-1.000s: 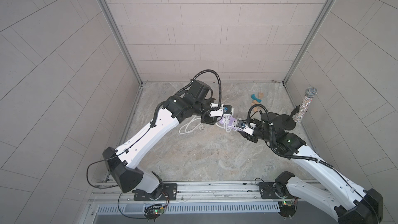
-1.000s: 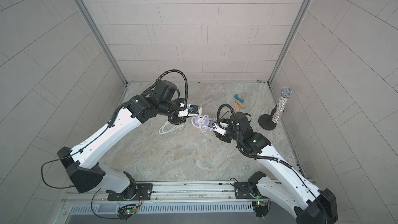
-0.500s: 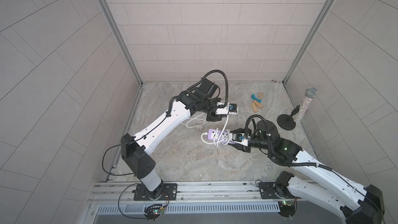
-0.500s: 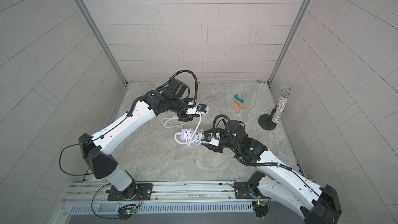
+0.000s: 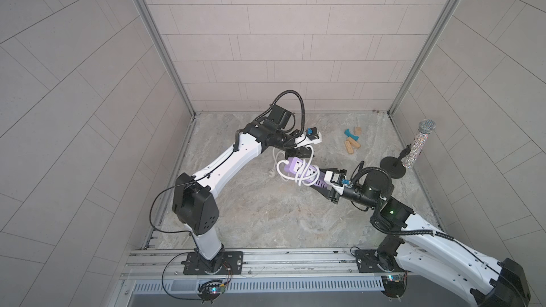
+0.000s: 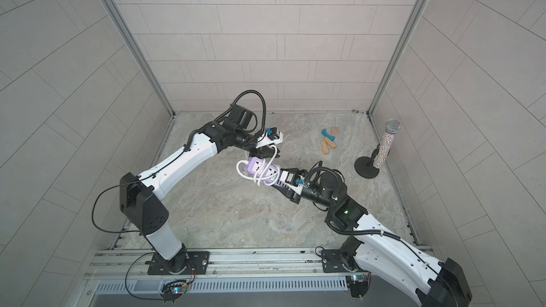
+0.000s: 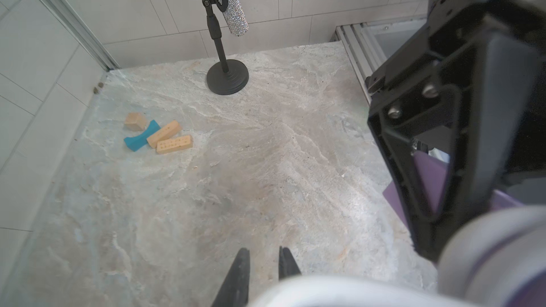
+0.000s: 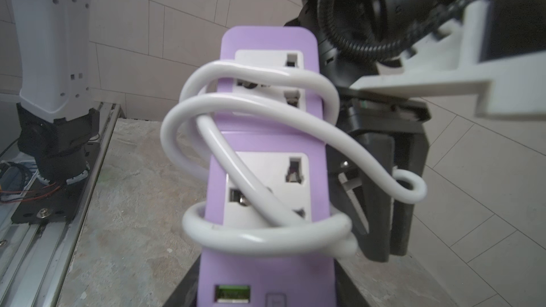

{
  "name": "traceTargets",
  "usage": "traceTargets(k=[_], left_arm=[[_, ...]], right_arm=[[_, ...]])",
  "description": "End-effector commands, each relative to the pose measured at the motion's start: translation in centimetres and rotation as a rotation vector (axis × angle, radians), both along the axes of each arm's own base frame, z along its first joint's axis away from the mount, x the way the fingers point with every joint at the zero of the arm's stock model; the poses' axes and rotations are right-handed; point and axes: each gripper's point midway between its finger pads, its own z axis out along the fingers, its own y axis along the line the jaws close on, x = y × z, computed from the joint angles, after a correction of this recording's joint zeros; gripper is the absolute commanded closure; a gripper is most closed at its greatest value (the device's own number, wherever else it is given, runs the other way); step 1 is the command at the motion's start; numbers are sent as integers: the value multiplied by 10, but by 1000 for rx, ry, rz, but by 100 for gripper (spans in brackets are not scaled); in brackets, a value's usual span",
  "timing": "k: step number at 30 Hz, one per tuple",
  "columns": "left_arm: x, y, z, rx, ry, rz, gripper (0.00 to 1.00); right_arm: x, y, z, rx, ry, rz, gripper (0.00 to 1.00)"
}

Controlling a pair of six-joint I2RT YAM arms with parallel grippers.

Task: Wrap the cord around the power strip
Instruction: Wrap the power cord around the power strip.

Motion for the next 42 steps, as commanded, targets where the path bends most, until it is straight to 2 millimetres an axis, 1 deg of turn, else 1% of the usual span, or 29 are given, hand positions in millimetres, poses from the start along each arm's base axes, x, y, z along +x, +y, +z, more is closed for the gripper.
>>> traceTargets(k=[1, 4, 11, 17, 20, 24, 27, 30, 33, 35, 36, 38, 41, 42], left_arm=[[-6, -6, -2, -64, 85, -22, 72], [-5, -6, -7, -74, 98, -7, 67], [0, -1, -23, -105, 135, 44, 65], [13, 9, -36, -183, 143, 145, 65], [20, 15, -36, -239, 147, 196, 68], [22, 17, -37, -282, 151, 226, 79], [24, 17, -36, -326, 159, 243, 81], [26, 15, -33, -384, 181, 250, 77], [27, 13, -39, -409, 202, 259, 69], [28, 13, -43, -424, 212, 262, 66], [28, 12, -45, -436, 216, 261, 66], [27, 10, -44, -468, 234, 258, 64], [26, 8, -49, -488, 266, 259, 60], [26, 7, -54, -485, 274, 263, 59]], right_arm=[[-1, -14, 77, 209, -157, -33, 100], [1, -17, 85, 223, -173, -47, 100], [3, -29, 99, 250, -199, -88, 100], [9, -43, 104, 246, -217, -171, 100], [14, -49, 104, 227, -218, -212, 100], [17, -54, 107, 223, -218, -244, 100], [19, -55, 110, 226, -216, -252, 100], [20, -54, 108, 225, -206, -252, 100], [22, -54, 107, 229, -199, -253, 100], [23, -53, 105, 225, -191, -253, 100], [21, -54, 118, 241, -211, -249, 100], [22, -53, 119, 234, -212, -250, 100], [23, -52, 122, 227, -219, -250, 100], [23, -52, 124, 228, -221, -248, 100]])
